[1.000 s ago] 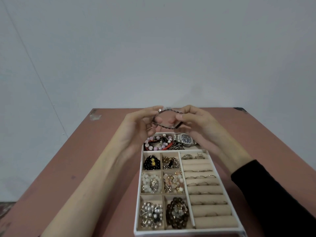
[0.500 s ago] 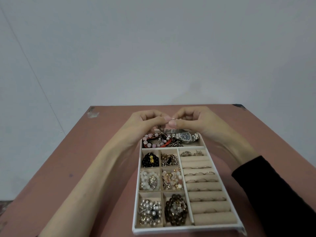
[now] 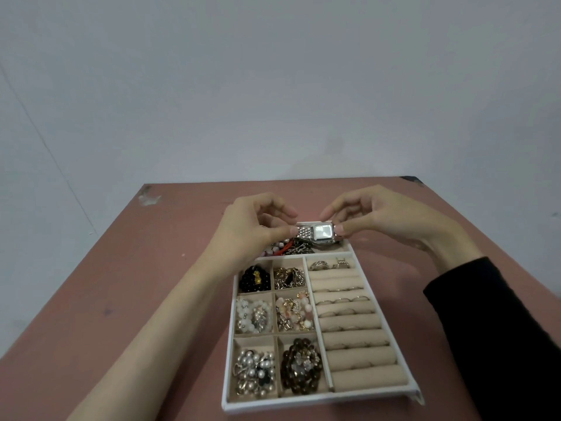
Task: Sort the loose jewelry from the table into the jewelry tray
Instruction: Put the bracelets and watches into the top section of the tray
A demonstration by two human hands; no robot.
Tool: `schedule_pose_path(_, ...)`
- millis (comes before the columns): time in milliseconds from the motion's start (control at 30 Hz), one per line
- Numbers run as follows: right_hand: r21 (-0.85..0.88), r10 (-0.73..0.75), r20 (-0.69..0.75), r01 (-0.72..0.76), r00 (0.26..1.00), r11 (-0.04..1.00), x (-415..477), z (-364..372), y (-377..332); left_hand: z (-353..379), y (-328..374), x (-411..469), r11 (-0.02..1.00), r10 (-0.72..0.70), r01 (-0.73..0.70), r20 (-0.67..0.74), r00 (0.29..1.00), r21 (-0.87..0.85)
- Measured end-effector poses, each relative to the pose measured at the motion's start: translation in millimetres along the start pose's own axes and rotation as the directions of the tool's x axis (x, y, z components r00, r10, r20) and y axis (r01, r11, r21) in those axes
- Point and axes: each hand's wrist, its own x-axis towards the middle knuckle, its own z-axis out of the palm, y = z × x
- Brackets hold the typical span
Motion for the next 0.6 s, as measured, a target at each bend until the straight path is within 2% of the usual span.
schedule_pose_path(267, -0.156, 0.046, 0.002, -0.045, 0.999, 0.987, 0, 3, 1, 11, -2, -3, 0.936, 0.096, -0.128, 0.113, 0.989, 0.326)
schedule_pose_path(600, -0.305, -0.002, -0.064, -0.018, 0.998, 0.952, 9, 5, 10, 12, 1, -3, 0.82, 0.135, -0.195, 0.149, 0.979, 0.538)
